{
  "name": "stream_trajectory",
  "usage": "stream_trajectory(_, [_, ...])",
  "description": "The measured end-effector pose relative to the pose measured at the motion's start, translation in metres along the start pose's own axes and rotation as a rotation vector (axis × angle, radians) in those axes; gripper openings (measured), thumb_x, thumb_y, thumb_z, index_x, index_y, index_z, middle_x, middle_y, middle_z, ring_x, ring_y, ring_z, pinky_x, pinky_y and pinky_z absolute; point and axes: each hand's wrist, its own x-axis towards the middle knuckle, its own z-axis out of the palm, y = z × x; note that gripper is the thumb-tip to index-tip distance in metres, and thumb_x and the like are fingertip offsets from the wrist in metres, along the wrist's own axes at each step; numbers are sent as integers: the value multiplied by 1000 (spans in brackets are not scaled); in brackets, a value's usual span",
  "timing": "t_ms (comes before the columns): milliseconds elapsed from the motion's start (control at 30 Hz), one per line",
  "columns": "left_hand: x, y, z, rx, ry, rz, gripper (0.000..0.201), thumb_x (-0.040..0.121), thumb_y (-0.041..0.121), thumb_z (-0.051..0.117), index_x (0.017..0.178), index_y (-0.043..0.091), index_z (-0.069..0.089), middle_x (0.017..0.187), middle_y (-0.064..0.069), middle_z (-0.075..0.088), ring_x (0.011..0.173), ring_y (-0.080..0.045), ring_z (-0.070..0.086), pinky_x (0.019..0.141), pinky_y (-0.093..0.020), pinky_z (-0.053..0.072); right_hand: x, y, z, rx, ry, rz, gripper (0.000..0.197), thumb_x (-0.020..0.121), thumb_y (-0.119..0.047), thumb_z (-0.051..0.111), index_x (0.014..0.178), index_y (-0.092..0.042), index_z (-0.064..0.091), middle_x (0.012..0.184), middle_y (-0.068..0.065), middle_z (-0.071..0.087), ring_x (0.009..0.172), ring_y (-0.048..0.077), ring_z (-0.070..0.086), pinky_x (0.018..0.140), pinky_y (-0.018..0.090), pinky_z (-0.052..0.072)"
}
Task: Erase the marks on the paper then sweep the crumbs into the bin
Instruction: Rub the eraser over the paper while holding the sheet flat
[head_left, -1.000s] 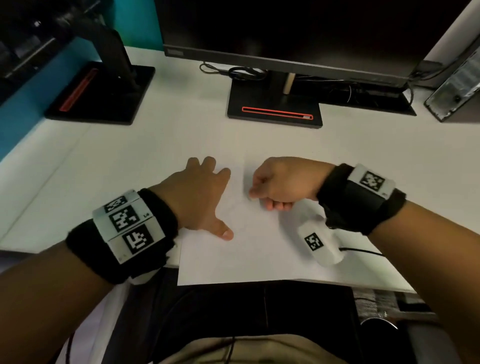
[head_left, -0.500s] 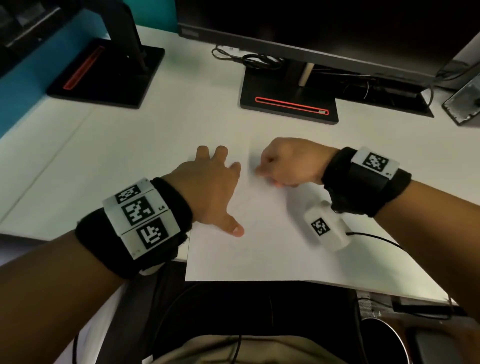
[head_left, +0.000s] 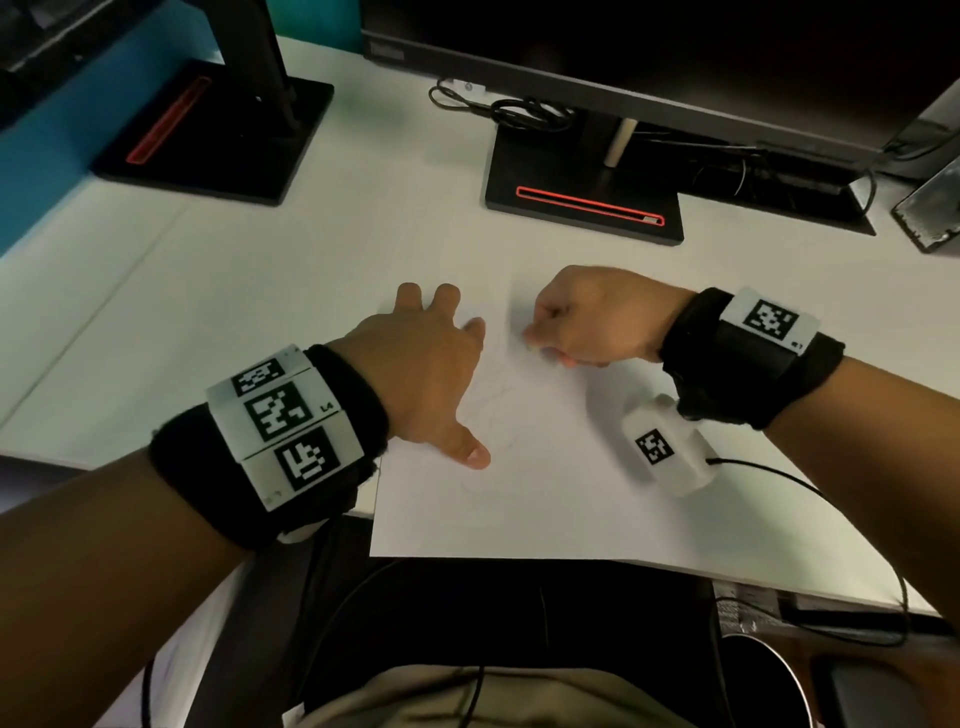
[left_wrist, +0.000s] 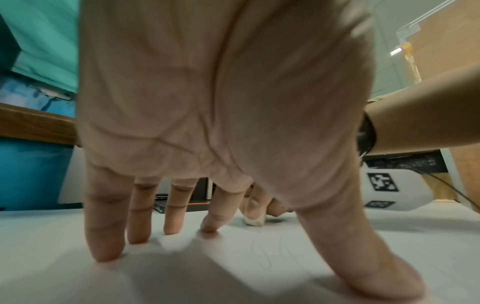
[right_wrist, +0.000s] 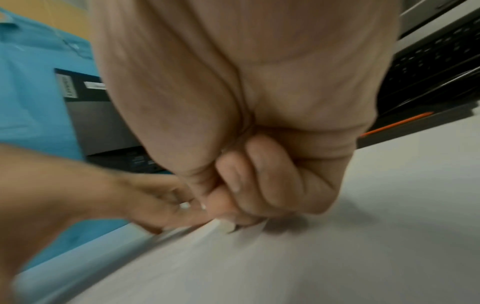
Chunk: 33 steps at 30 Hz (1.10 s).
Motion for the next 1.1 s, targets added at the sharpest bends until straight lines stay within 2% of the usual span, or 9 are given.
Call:
stream_trajectory(100, [0, -1, 0, -11, 1, -2, 117, 63, 81, 71, 151, 17, 27, 147, -10, 21, 134, -35, 25, 94, -48, 52, -2, -6, 10, -32, -77, -54, 35, 98, -33, 58, 79, -5, 70, 67, 5, 68, 53, 15, 52, 55, 26, 47])
stream_trajectory(167, [0, 0, 0, -7, 1, 5, 118, 64, 82, 70, 152, 16, 25, 148, -10, 20, 135, -35, 25, 95, -48, 52, 1, 0, 2, -4, -34, -11, 35, 99, -33, 59, 81, -6, 71, 68, 2, 67, 54, 15, 53, 56, 25, 47])
stream_trajectory(233, [0, -1, 1, 9, 4, 6, 120, 64, 82, 69, 154, 16, 23, 150, -11, 20, 136, -36, 24, 95, -48, 52, 3, 3, -4, -8, 15, 10, 36, 99, -33, 58, 84, -4, 72, 73, 6, 69, 58, 17, 55, 59, 27, 47])
stream_trajectory(367, [1, -1, 0, -5, -2, 0, 119, 64, 82, 70, 152, 17, 25, 149, -10, 20, 135, -35, 24, 94, -48, 52, -1, -5, 10, -42, -69, -70, 36, 98, -34, 58, 82, -3, 69, 70, 8, 67, 56, 16, 53, 57, 28, 47])
stream_trajectory(533, [-1, -2, 2, -2, 7, 7, 120, 63, 83, 69, 153, 17, 23, 149, -9, 21, 136, -35, 24, 93, -49, 52, 9, 0, -3, 5, 23, 9, 35, 98, -32, 59, 83, -3, 72, 69, 5, 65, 53, 16, 52, 57, 25, 46])
stream_trajectory(700, [0, -3, 1, 2, 1, 10, 121, 64, 83, 68, 154, 18, 22, 150, -9, 20, 137, -34, 23, 95, -49, 51, 10, -1, 1, 60, -24, -5, 35, 98, -32, 61, 73, -9, 67, 64, 2, 62, 52, 16, 49, 55, 27, 47])
stream_trajectory(800, [-1, -3, 1, 8, 0, 9, 121, 64, 84, 67, 154, 18, 22, 151, -9, 20, 137, -34, 24, 96, -49, 50, 12, -1, -3, 27, 26, 8, 36, 99, -32, 59, 79, -4, 70, 68, 4, 65, 53, 16, 52, 58, 28, 47])
stream_trajectory(900, [-1, -4, 1, 22, 9, 11, 118, 63, 86, 65, 152, 20, 24, 150, -9, 21, 135, -33, 25, 97, -49, 48, 8, -3, 8, -23, -25, -58, 39, 99, -35, 58, 80, -4, 68, 66, 2, 62, 54, 16, 51, 56, 27, 47])
stream_trajectory(1100, [-3, -5, 1, 59, 15, 14, 122, 64, 89, 61, 156, 22, 16, 154, -8, 18, 139, -32, 24, 102, -51, 44, 10, 0, 3, -4, 17, -42, 39, 99, -34, 57, 84, 1, 70, 68, 6, 63, 54, 17, 51, 56, 26, 46])
